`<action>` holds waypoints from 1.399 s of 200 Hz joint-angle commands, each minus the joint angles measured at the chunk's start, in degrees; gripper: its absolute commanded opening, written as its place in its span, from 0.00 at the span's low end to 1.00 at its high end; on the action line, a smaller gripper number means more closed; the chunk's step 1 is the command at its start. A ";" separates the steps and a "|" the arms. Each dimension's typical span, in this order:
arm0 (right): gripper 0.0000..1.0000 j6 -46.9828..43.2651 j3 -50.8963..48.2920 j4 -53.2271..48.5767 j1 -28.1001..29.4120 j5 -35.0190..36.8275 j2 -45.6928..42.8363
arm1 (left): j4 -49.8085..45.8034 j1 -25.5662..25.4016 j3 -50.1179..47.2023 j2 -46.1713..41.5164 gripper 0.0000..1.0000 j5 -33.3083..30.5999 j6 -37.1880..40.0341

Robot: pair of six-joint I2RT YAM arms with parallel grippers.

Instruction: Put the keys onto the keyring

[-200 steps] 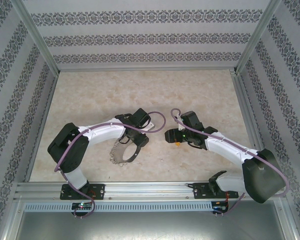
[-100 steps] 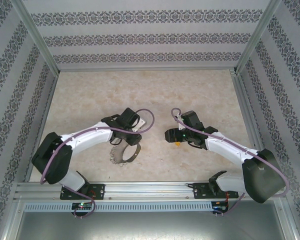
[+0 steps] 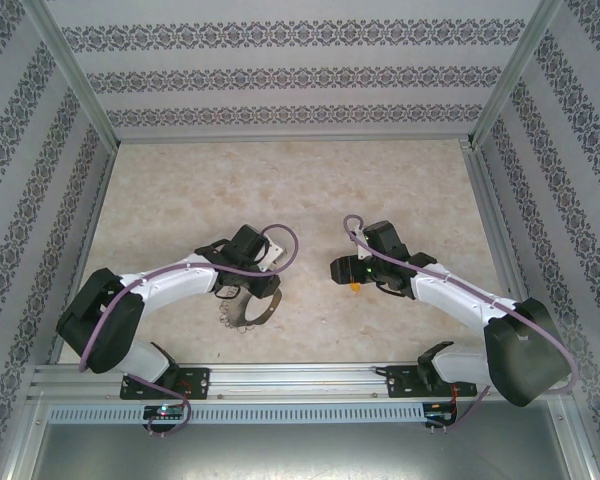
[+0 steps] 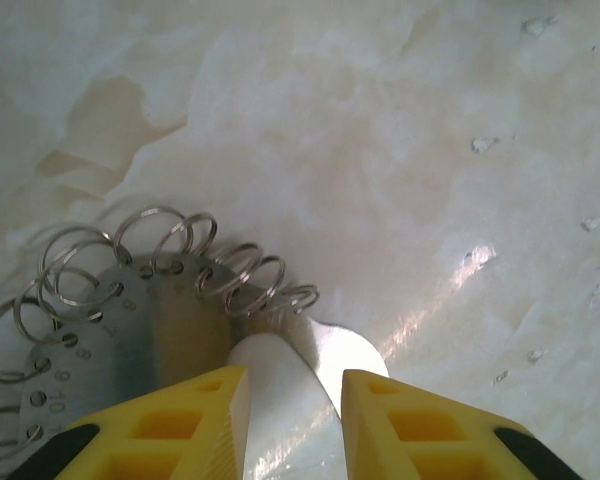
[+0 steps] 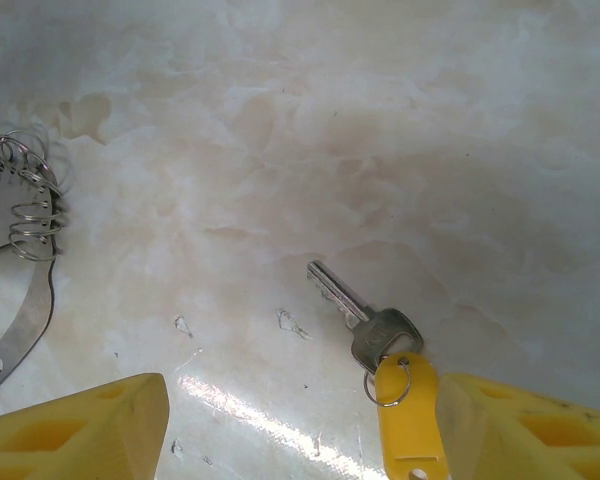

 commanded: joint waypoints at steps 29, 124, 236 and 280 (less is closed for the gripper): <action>0.71 -0.60 -0.22 0.79 -0.90 -0.58 -0.37 | 6.47 1.40 -1.18 1.78 0.30 1.54 -0.67; 0.71 -0.92 0.09 0.91 -1.56 -1.07 0.20 | 11.45 1.79 -5.84 1.18 0.29 2.55 -0.56; 0.71 -0.85 -0.04 0.64 -1.82 -0.95 -0.02 | 17.49 2.71 -6.56 4.06 0.28 3.23 0.41; 0.71 -0.85 0.00 0.56 -1.92 -1.09 0.23 | 19.41 2.79 -7.02 5.23 0.25 4.32 0.27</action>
